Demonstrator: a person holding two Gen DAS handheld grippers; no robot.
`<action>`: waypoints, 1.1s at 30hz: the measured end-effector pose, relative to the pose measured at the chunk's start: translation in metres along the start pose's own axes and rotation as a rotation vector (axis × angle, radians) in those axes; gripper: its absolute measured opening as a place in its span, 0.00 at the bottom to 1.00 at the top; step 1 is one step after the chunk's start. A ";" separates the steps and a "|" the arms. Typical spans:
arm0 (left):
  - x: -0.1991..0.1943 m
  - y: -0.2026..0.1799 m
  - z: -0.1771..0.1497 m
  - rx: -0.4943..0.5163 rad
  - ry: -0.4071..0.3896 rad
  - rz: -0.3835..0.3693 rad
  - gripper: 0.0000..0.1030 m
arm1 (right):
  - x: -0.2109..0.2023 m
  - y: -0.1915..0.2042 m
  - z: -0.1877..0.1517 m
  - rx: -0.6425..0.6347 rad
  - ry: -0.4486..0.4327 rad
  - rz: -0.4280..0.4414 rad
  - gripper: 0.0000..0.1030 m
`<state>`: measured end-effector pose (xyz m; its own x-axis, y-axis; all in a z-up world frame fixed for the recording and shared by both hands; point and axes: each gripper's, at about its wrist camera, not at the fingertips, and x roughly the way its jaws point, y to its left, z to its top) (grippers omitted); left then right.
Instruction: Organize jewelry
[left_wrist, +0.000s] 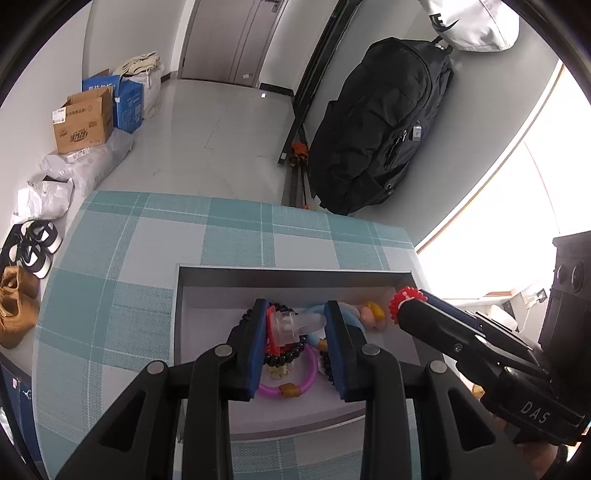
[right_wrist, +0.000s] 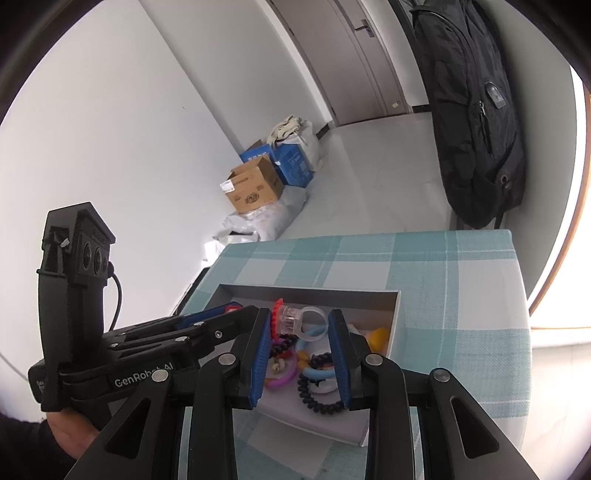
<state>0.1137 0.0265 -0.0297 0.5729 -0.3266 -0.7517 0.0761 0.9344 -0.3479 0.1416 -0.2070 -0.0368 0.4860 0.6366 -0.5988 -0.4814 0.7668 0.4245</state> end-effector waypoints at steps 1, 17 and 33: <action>0.000 0.001 0.000 -0.004 0.006 -0.011 0.24 | 0.000 -0.001 0.000 0.003 0.001 -0.001 0.30; -0.006 0.003 0.000 -0.031 -0.001 -0.015 0.49 | -0.015 -0.008 0.000 0.040 -0.050 -0.017 0.68; -0.045 -0.009 -0.013 0.059 -0.153 0.136 0.63 | -0.041 0.000 -0.022 -0.010 -0.119 -0.102 0.99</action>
<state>0.0764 0.0305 0.0000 0.6980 -0.1761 -0.6941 0.0351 0.9765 -0.2125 0.1055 -0.2348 -0.0267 0.6156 0.5608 -0.5537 -0.4316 0.8278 0.3585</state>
